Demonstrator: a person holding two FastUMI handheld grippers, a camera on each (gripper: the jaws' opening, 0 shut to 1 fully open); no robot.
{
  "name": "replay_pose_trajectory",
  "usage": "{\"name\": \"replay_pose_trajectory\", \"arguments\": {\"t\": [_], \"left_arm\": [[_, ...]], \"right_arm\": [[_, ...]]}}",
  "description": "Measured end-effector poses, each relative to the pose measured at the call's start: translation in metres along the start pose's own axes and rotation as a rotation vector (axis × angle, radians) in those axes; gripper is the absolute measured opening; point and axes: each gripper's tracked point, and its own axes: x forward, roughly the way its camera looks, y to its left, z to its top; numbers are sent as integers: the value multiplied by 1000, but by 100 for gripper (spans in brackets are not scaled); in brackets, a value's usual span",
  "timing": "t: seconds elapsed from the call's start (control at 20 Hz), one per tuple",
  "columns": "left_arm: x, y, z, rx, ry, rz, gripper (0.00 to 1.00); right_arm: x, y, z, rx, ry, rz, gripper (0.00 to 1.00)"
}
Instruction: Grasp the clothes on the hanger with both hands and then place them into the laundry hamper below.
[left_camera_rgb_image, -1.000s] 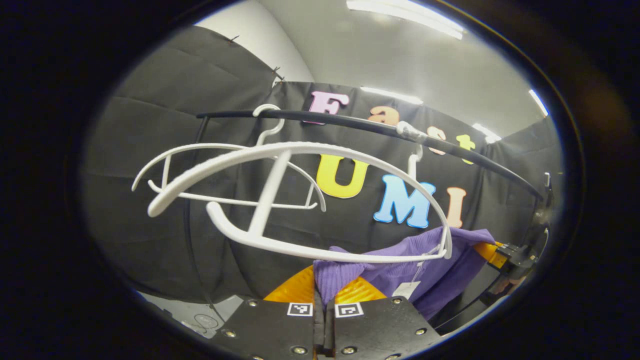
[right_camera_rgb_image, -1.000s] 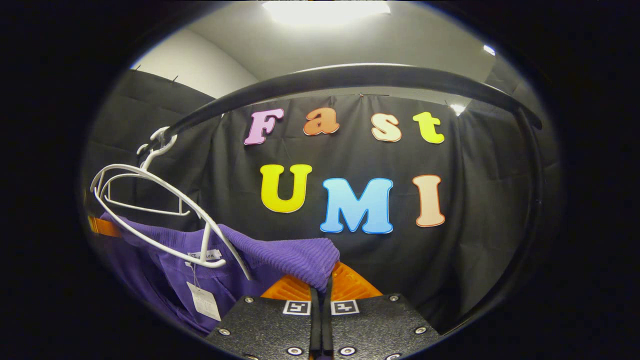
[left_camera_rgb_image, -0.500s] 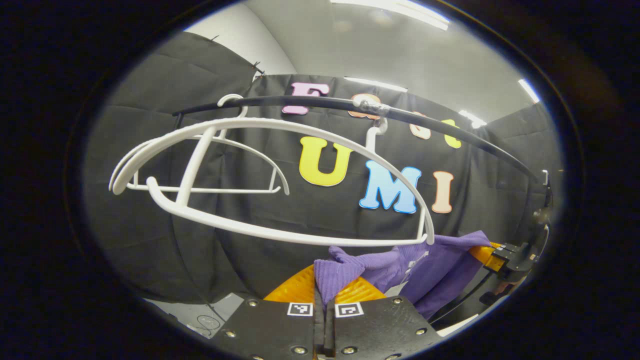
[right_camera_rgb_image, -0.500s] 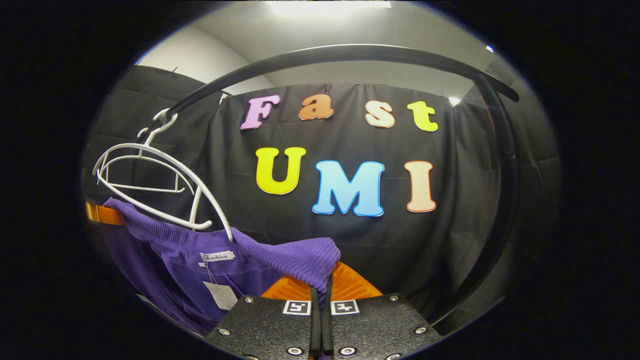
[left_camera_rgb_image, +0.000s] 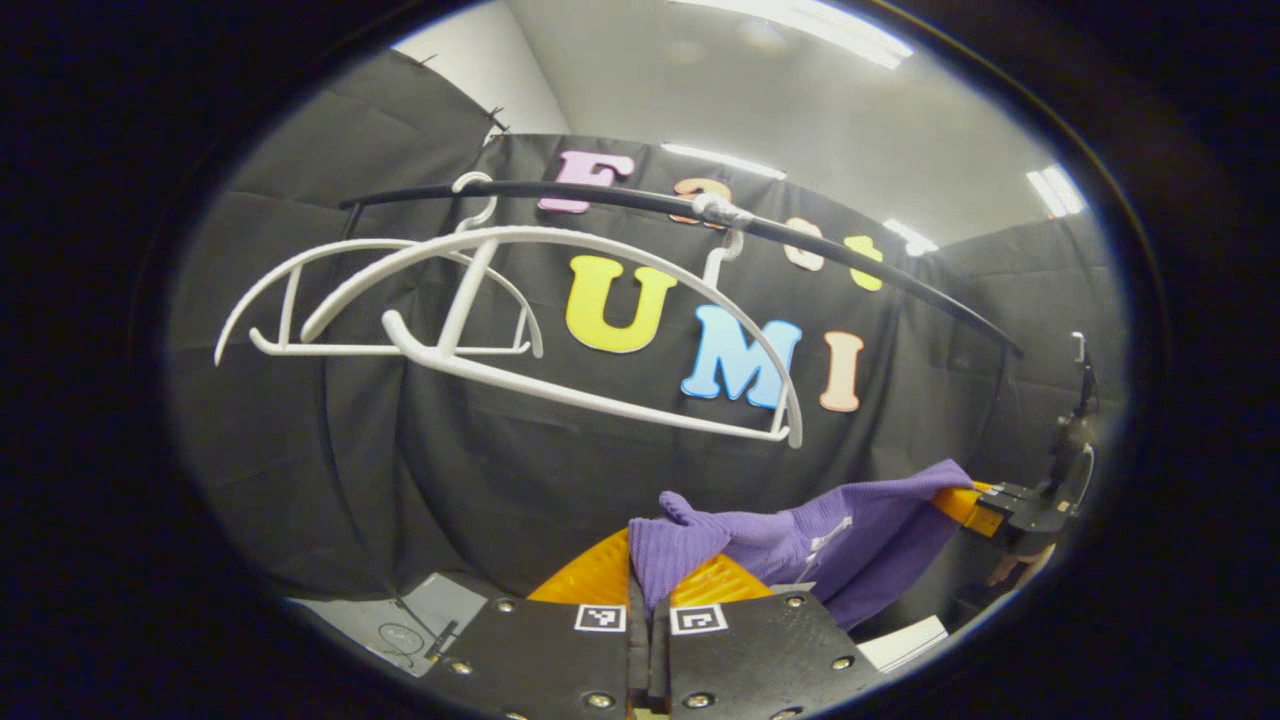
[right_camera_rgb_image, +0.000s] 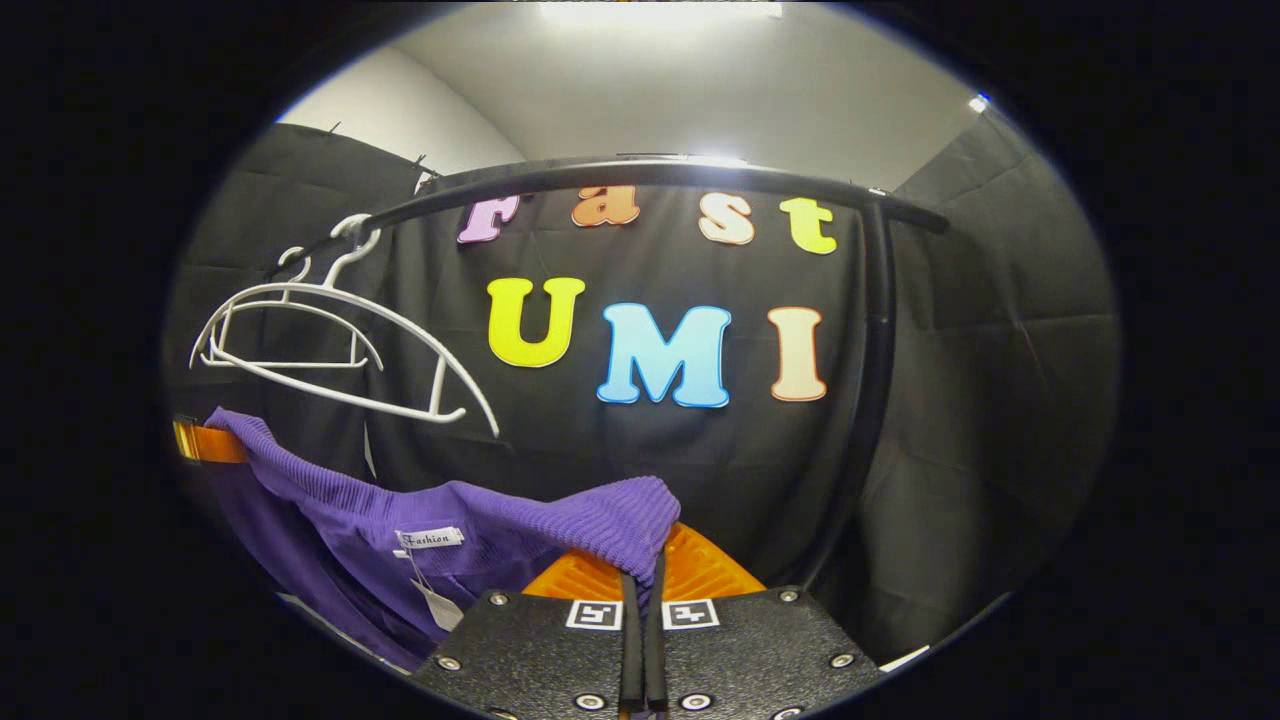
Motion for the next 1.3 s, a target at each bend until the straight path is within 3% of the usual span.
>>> {"name": "replay_pose_trajectory", "arguments": {"t": [0.3,0.6,0.95,1.1,1.3], "left_arm": [[-51,15,-29,-22,38,-119,1],[-106,50,-67,-63,97,-134,1],[-118,75,-150,-40,251,-87,0],[-108,87,-194,19,320,-62,1],[-95,89,-251,26,424,-66,1]], "right_arm": [[-77,47,-10,54,74,-71,0],[-140,84,-42,163,161,-84,0],[-166,133,-140,237,384,-25,0],[-175,151,-192,269,482,0,0],[-166,163,-264,344,614,-36,1]]}}
